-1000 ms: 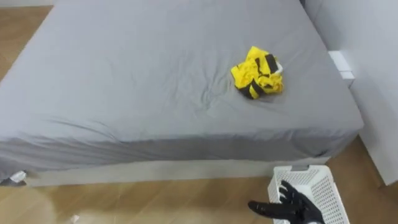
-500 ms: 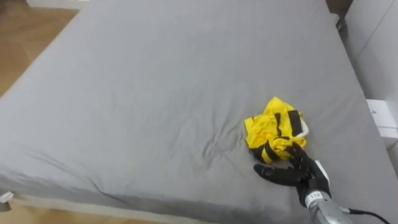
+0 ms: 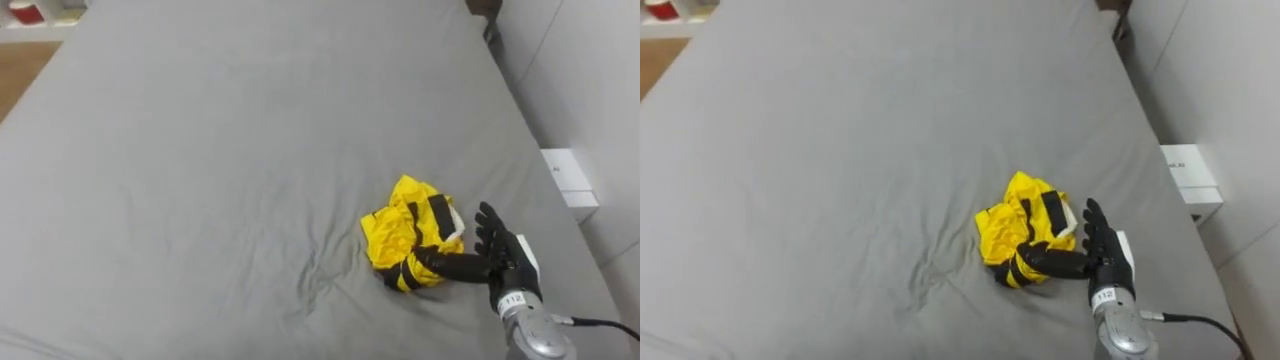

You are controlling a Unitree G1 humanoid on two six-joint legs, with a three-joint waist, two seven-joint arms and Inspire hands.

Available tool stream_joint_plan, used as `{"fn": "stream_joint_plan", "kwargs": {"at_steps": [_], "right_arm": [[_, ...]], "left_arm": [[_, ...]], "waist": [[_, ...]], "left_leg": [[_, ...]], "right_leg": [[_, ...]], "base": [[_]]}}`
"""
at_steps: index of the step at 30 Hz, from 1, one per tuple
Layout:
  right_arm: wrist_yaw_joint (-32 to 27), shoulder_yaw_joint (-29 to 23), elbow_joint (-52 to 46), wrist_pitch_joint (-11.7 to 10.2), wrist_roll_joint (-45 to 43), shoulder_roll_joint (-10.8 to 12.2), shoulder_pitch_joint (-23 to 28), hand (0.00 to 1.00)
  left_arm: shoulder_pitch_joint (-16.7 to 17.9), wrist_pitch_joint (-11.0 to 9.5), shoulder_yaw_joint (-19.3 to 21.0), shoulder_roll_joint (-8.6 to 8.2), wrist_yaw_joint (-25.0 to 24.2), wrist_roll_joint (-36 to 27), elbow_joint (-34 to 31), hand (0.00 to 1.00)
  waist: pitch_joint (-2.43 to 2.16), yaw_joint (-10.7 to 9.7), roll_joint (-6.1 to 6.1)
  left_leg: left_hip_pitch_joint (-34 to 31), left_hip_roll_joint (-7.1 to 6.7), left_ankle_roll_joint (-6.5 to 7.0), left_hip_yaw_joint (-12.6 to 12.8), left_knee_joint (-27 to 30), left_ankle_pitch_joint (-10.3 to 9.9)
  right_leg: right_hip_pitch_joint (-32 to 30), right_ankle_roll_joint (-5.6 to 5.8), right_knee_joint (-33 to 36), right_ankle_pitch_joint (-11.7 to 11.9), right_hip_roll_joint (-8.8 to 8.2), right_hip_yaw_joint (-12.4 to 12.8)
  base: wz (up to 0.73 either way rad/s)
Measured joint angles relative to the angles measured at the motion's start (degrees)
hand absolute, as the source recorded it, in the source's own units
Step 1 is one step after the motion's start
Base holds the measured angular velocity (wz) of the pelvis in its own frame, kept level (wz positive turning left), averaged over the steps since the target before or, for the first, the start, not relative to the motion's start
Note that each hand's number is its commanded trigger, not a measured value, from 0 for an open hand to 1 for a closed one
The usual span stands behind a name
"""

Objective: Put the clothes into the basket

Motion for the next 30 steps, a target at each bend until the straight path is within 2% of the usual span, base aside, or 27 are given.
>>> {"fn": "stream_joint_plan", "kwargs": {"at_steps": [4,6,9,10,13,15,18,21,23,25,26,27,28,30], "right_arm": [[-1.47,1.8,0.06,0.32,0.0,0.07,-0.03,0.0],[-2.1,2.47,0.77,0.68,-0.93,0.18,-0.49,0.0],[-2.85,3.19,5.18,1.29,-1.18,0.17,-3.69,0.0],[-3.31,3.32,8.3,1.45,-1.05,0.17,-5.67,0.0],[-4.28,3.87,16.34,1.51,0.09,0.09,-10.89,0.0],[-5.67,3.99,21.83,1.45,0.78,-0.17,-13.77,0.0],[-6.68,4.36,26.31,1.28,0.91,-0.89,-15.66,0.0],[-7.61,4.34,31.34,0.77,1.15,-1.96,-18.39,0.0],[-8.07,4.26,33.18,0.66,0.97,-2.14,-19.13,0.0],[-8.96,4.27,35.28,0.54,0.75,-2.35,-19.95,0.13],[-9.75,4.25,36.02,0.36,0.71,-2.53,-20.43,0.53],[-10.5,4.26,37.05,0.15,0.09,-2.91,-21.17,1.0],[-10.86,4.24,38.11,-0.02,-0.63,-3.14,-21.77,1.0],[-13.28,3.94,40.55,-0.5,-2.83,-5.56,-23.13,1.0]], "left_arm": [[-0.47,1.66,-0.11,0.05,0.21,0.01,-0.04,0.0],[-1.57,2.38,-0.09,0.0,0.46,0.11,0.02,0.0],[-2.91,3.05,-0.34,0.01,0.84,0.18,0.44,0.0],[-4.2,3.17,-1.19,0.13,0.83,0.14,1.84,0.0],[-6.03,3.31,-2.52,0.24,0.85,0.16,3.23,0.0],[-7.63,3.33,-2.5,0.26,0.85,0.17,4.64,0.0],[-8.37,3.08,-2.49,0.39,1.08,0.13,5.62,0.0],[-8.62,1.84,-2.29,0.89,1.07,0.09,5.76,0.0],[-8.64,1.46,-2.18,1.19,1.06,0.05,5.78,0.0],[-8.64,1.38,-2.23,1.23,0.86,-0.08,5.82,0.0],[-8.81,1.34,-2.23,1.28,0.8,-0.69,5.82,0.0],[-8.99,1.36,-2.27,1.49,0.71,-0.84,5.87,0.0],[-8.99,1.37,-2.28,1.61,0.68,-0.83,5.87,0.0],[-8.95,2.01,-2.72,2.08,0.64,-0.87,6.06,0.0]], "waist": [[0.21,0.43,-0.13],[0.3,1.67,-0.09],[0.57,2.12,0.07],[0.64,2.02,0.17],[0.75,2.19,0.07],[0.93,3.57,-0.35],[1.15,4.88,-0.88],[1.28,6.41,-1.61],[1.26,6.6,-1.89],[1.45,7.48,-1.64],[1.58,7.63,-1.39],[1.67,7.81,-1.06],[1.71,7.84,-0.84],[1.83,7.98,0.82]], "left_leg": [[-0.63,-0.13,0.01,-0.18,-0.36,0.0],[-1.73,-0.31,0.02,-0.32,-0.34,0.0],[-3.28,-0.31,0.02,-0.75,-0.26,0.0],[-4.14,-0.49,0.17,-1.75,-0.2,0.1],[-6.44,-0.76,0.31,-3.24,-0.01,0.37],[-7.88,-1.0,0.4,-4.29,0.21,0.72],[-9.39,-1.51,0.49,-6.37,0.31,1.16],[-11.59,-1.85,0.6,-7.03,1.4,1.22],[-12.5,-2.08,0.67,-7.84,1.96,1.27],[-12.68,-2.03,0.77,-7.94,2.08,1.32],[-13.46,-2.02,0.85,-7.92,2.45,1.35],[-14.66,-2.07,0.86,-8.06,3.44,1.35],[-15.09,-2.06,0.86,-8.1,3.95,1.35],[-17.5,-2.23,1.27,-8.32,5.31,1.39]], "right_leg": [[-0.03,0.3,-1.12,0.09,-0.07,-0.64],[-0.98,0.36,-1.33,0.08,-0.1,-0.76],[-2.15,0.35,-1.17,0.08,-0.16,-1.49],[-2.78,0.35,-1.0,0.08,-0.34,-2.3],[-4.42,0.36,-0.88,0.08,-0.63,-3.77],[-5.36,0.36,-0.92,0.08,-0.9,-4.85],[-6.03,0.54,-0.92,-0.04,-1.37,-6.74],[-7.28,0.68,-0.91,-0.12,-1.7,-7.71],[-7.6,0.73,-0.94,-0.1,-1.89,-8.65],[-7.58,0.92,-1.02,0.02,-2.01,-8.72],[-7.81,1.02,-1.0,0.07,-2.14,-9.04],[-8.47,1.15,-0.94,0.17,-2.25,-9.29],[-8.79,1.19,-0.91,0.25,-2.3,-9.45],[-10.07,1.43,-0.92,0.46,-2.68,-10.73]], "base": [[0.1],[0.04],[0.13],[0.31],[0.3],[0.26],[0.35],[0.22],[0.22],[0.12],[0.12],[0.13],[0.19],[0.27]]}}
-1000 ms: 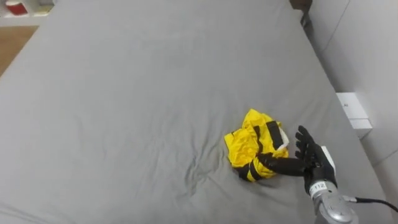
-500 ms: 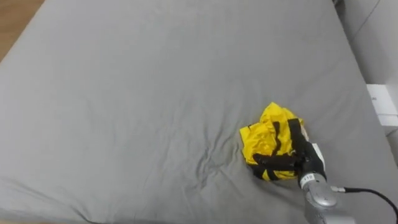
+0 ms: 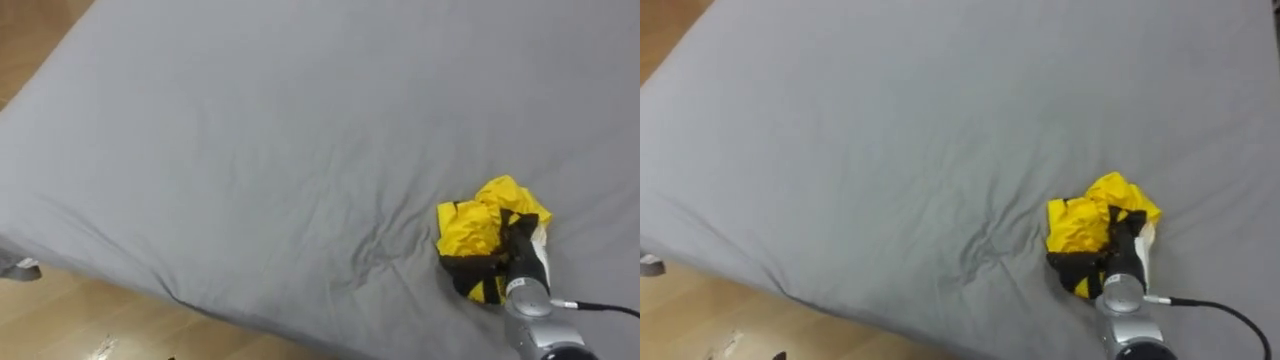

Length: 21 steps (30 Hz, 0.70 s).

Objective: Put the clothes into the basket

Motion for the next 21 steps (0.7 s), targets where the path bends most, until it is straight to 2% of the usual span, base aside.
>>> {"fn": "stream_joint_plan", "kwargs": {"at_steps": [2,3,4,6,8,10,16,19,21], "right_arm": [[-1.8,-1.46,0.96,-0.04,-0.93,-2.31,-1.4,1.0],[-2.45,-1.78,2.09,-0.2,-0.94,-4.15,-2.68,1.0],[-2.73,-1.94,2.54,-0.27,-0.99,-4.93,-3.22,1.0],[-3.35,-2.59,4.32,-0.42,-1.35,-7.29,-4.51,1.0],[-3.42,-2.98,5.0,-0.28,-1.14,-8.13,-4.8,1.0],[-3.5,-2.99,5.78,0.32,-0.79,-8.2,-5.4,1.0],[-2.71,-2.34,5.43,0.63,1.42,-7.79,-3.47,1.0],[-0.76,-2.5,5.09,0.74,4.44,-7.61,-2.02,1.0],[-0.46,-2.53,1.89,0.78,6.41,-7.42,1.05,1.0]], "left_arm": [[0.19,0.53,-0.04,0.49,0.0,0.14,0.12,0.0],[0.13,1.08,-0.74,1.04,0.0,0.19,0.12,0.0],[0.15,1.28,-1.01,1.31,0.01,0.18,0.13,0.0],[0.41,1.62,-2.02,2.29,0.08,0.17,0.07,0.0],[0.38,2.02,-2.85,3.0,0.19,0.09,-0.16,0.0],[0.37,2.22,-3.8,3.54,0.23,0.08,-0.55,0.0],[-0.15,2.15,-5.15,3.49,0.24,-0.26,-0.35,0.0],[-0.03,2.05,-4.98,3.5,0.18,-0.18,-1.03,0.0],[0.03,2.02,-4.31,3.56,0.28,0.06,-2.89,0.0]], "waist": [[-0.04,0.13,0.87],[0.28,0.36,1.67],[0.37,0.5,2.01],[0.14,0.81,2.94],[0.16,1.31,3.05],[0.15,1.32,3.03],[0.12,1.17,2.3],[0.06,0.35,1.55],[-0.12,-1.0,0.54]], "left_leg": [[-1.62,-0.2,0.86,-0.07,0.03,0.47],[-2.62,-0.34,1.15,-0.07,0.03,0.77],[-3.06,-0.43,1.25,-0.07,0.04,0.95],[-4.03,-0.8,1.69,0.14,-0.29,1.52],[-4.04,-0.87,1.77,0.45,-0.43,1.59],[-3.97,-0.92,1.8,0.46,-0.57,1.6],[-0.46,-1.2,1.77,0.93,-3.26,2.01],[1.98,-1.28,1.76,1.83,-4.1,2.01],[3.09,-1.38,1.76,2.18,-4.33,2.01]], "right_leg": [[-1.65,0.24,0.28,0.19,-0.23,-0.29],[-2.72,0.34,0.57,0.39,-0.42,-0.33],[-3.19,0.36,0.89,0.46,-0.63,-0.44],[-4.46,0.56,1.45,0.61,-1.18,-0.78],[-4.74,0.6,2.14,0.63,-1.43,-0.78],[-4.69,0.63,2.19,0.62,-1.49,-0.85],[-2.63,1.01,1.86,0.13,-1.55,0.43],[-0.22,1.25,0.91,-0.08,-1.53,0.71],[1.01,1.49,0.69,-0.23,-1.53,0.96]], "base": [[0.19],[0.11],[0.07],[0.06],[-0.02],[0.0],[-0.03],[-0.02],[0.1]]}}
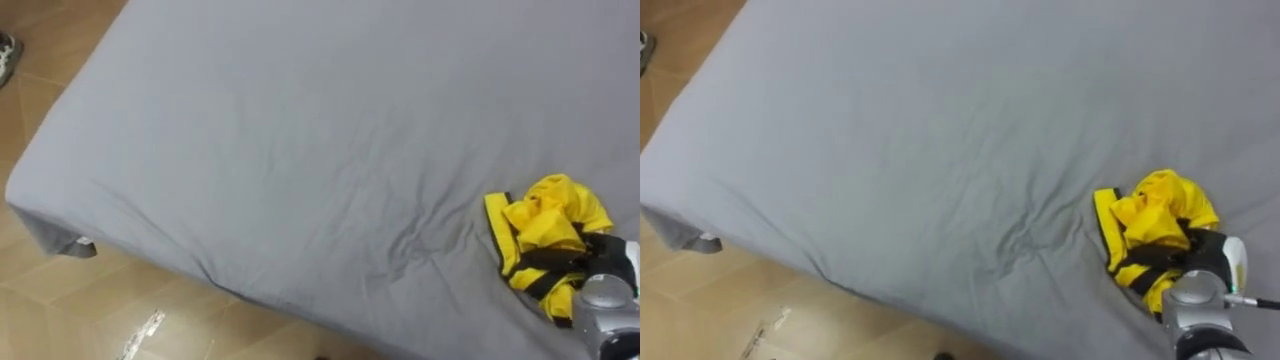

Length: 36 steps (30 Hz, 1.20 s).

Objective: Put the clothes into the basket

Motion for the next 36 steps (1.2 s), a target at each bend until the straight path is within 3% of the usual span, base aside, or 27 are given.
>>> {"fn": "stream_joint_plan", "kwargs": {"at_steps": [5,8,16,20,23,25,29,33,36], "right_arm": [[0.71,-1.73,-3.66,0.12,1.8,2.05,5.75,1.0],[1.15,-3.02,-8.9,0.59,3.78,2.1,9.67,1.0],[1.45,-7.59,-26.39,1.31,2.52,3.04,18.88,1.0],[1.7,-11.4,-34.07,1.2,0.89,3.57,23.71,1.0],[1.39,-13.33,-35.43,1.19,0.3,3.76,23.99,1.0],[1.46,-15.19,-35.74,1.2,-0.32,4.0,24.78,1.0],[1.46,-18.69,-36.91,1.26,-0.45,5.07,26.74,1.0],[1.32,-20.51,-39.16,2.24,-0.25,5.2,27.77,1.0],[1.05,-21.97,-40.15,2.53,-0.14,5.46,28.01,1.0]], "left_arm": [[1.01,-0.86,0.97,-0.05,0.81,0.12,-1.45,0.0],[2.35,-1.26,1.22,0.0,1.49,0.01,-1.84,0.0],[5.46,-1.22,5.23,-0.67,1.29,-0.02,-1.13,0.0],[6.54,-0.95,8.35,-0.91,1.29,1.61,0.33,0.0],[7.52,0.62,8.72,-1.44,1.85,1.73,0.35,0.0],[7.82,0.94,9.56,-1.51,2.03,2.16,0.35,0.0],[7.95,3.78,10.68,-1.56,2.93,3.43,0.36,0.0],[9.29,6.71,12.02,-1.71,4.09,3.42,0.35,0.0],[10.07,7.29,12.76,-1.71,4.29,3.73,0.36,0.0]], "waist": [[-1.02,-2.48,-2.11],[-1.24,-3.16,-2.79],[-0.95,-5.77,-3.59],[-0.99,-7.38,-3.62],[-0.86,-9.92,-3.62],[-0.81,-10.45,-3.55],[-0.87,-12.41,-3.26],[-0.77,-13.69,-3.24],[-0.69,-14.07,-3.11]], "left_leg": [[5.16,-0.23,0.01,2.33,-1.95,-0.02],[8.66,-0.3,0.07,3.53,-2.94,-0.09],[14.86,0.17,-0.05,8.29,-4.02,-0.51],[18.39,1.0,-0.32,9.72,-3.98,-2.15],[19.23,1.01,-0.31,10.49,-4.02,-2.16],[19.73,1.17,-0.36,11.73,-4.4,-2.22],[20.06,1.79,-0.65,13.43,-4.84,-2.68],[21.19,2.19,-0.68,16.09,-4.79,-2.71],[21.2,2.72,-1.23,17.08,-4.8,-3.04]], "right_leg": [[4.56,0.58,-1.75,-0.33,0.28,3.41],[6.71,0.89,-1.73,-0.5,0.26,5.87],[9.33,1.09,-1.82,-0.66,0.92,12.79],[11.71,0.97,-1.75,-0.78,1.94,15.55],[12.14,1.03,-1.72,-0.73,1.96,16.51],[11.96,1.11,-1.72,-0.68,2.39,18.0],[11.26,0.88,-1.51,-0.49,3.2,19.49],[11.04,0.63,-1.49,-0.1,4.04,23.54],[10.17,0.25,-1.27,0.39,4.71,24.99]], "base": [[-0.09],[-0.39],[-0.45],[-0.38],[-0.21],[-0.23],[-0.25],[-0.47],[-0.41]]}}
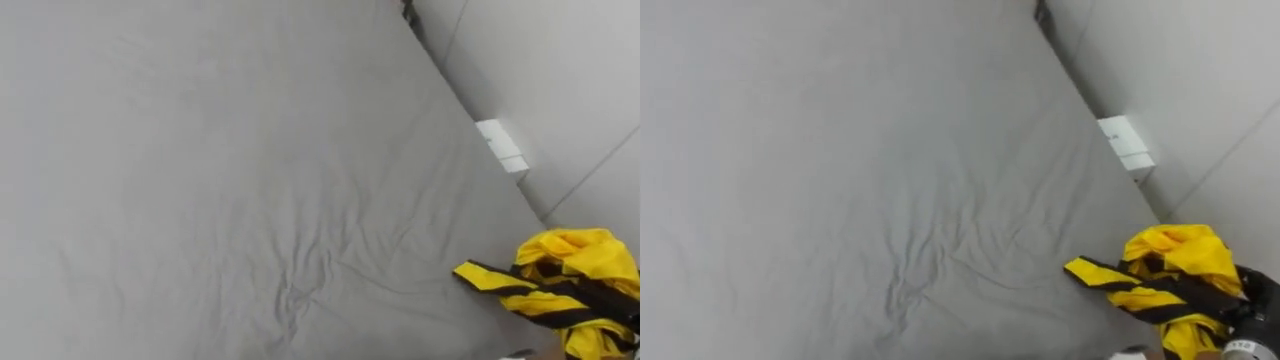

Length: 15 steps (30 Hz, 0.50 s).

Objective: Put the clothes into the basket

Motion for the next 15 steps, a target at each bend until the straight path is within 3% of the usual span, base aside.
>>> {"fn": "stream_joint_plan", "kwargs": {"at_steps": [3,6,10,12,15], "right_arm": [[0.08,-1.24,-1.09,0.01,-0.29,0.2,0.75,1.0],[0.14,-4.47,-0.78,0.02,-0.53,1.09,0.86,1.0],[0.14,-6.87,2.97,0.01,-0.06,1.26,0.96,1.0],[0.14,-7.17,5.2,0.06,0.09,1.31,1.17,1.0],[0.89,-7.26,7.0,0.05,-0.08,1.62,1.18,1.0]], "left_arm": [[0.7,1.15,1.09,0.01,0.46,2.16,0.0,0.0],[0.91,3.62,1.77,0.01,0.61,5.86,-0.07,0.0],[1.27,5.22,2.32,0.05,0.68,6.25,0.01,0.0],[1.28,6.13,2.19,0.07,0.65,6.23,0.01,0.0],[1.26,6.46,2.14,0.07,-0.13,6.27,-0.01,0.0]], "waist": [[0.15,-1.67,-0.12],[0.53,-3.97,0.46],[0.71,-4.83,0.88],[1.22,-5.68,1.55],[1.07,-6.93,2.8]], "left_leg": [[-0.01,0.07,-0.04,0.62,-0.01,-0.02],[-0.04,0.26,-0.37,1.99,0.0,-0.23],[-0.14,0.86,-0.4,3.29,0.01,-0.25],[-0.42,1.03,-0.67,3.3,0.01,-0.42],[-2.17,1.25,-0.76,3.54,0.05,-0.49]], "right_leg": [[-0.53,-0.19,0.33,0.1,0.55,1.42],[-1.12,-0.27,0.66,0.15,1.19,2.93],[-1.99,-0.47,0.72,0.8,2.05,5.24],[-2.52,-0.54,0.63,1.29,2.53,6.23],[-4.55,-0.41,0.75,1.93,2.83,6.75]], "base": [[-0.21],[-0.16],[-0.32],[-0.25],[-0.13]]}}
